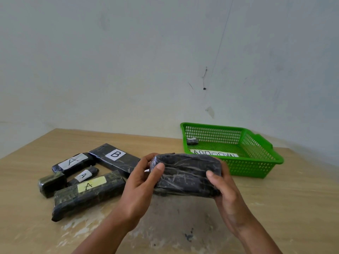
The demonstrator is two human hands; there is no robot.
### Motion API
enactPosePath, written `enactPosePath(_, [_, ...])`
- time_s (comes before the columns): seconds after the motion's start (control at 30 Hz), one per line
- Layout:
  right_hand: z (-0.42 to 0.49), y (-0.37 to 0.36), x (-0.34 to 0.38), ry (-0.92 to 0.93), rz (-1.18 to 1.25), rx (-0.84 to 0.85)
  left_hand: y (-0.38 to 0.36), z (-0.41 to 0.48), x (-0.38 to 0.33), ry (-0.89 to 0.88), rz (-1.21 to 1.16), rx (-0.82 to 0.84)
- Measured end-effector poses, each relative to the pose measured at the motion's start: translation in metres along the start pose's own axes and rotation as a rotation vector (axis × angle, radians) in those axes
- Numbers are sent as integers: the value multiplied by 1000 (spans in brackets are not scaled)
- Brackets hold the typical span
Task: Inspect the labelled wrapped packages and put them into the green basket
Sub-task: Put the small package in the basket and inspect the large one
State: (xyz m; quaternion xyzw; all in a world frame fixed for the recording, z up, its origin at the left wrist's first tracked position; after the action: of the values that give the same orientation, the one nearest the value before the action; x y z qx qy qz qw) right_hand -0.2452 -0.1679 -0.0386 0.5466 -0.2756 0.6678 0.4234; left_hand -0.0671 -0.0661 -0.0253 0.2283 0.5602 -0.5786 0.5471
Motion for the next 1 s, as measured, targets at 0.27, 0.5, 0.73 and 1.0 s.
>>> enactPosePath(0.27, [-2, 1, -3, -44, -79, -75, 5, -1, -2, -70, 77, -62])
enactPosePath(0.5, [-18, 9, 32, 219, -585, -284, 0, -10, -9, -180, 154, -66])
enactPosePath(0.73, [-15, -1, 13, 28, -325, -72, -15, -11, -3, -103, -37, -18])
enactPosePath(1.0, [-19, -17, 28, 127, -307, 16, -8, -11, -6, -178, 44, -106])
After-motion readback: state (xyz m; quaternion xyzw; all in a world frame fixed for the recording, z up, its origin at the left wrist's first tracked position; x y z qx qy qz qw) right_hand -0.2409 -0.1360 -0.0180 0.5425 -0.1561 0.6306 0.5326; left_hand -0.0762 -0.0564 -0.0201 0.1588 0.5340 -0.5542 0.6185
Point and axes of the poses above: each hand's wrist, its own z-axis towards the middle knuckle, its own y-axis out of the back of the hand, x = y × z, the point moved 10 cm from there along z, towards the middle knuckle, and after that the axes turned 15 degrees about -z, right-handed, at the moved point
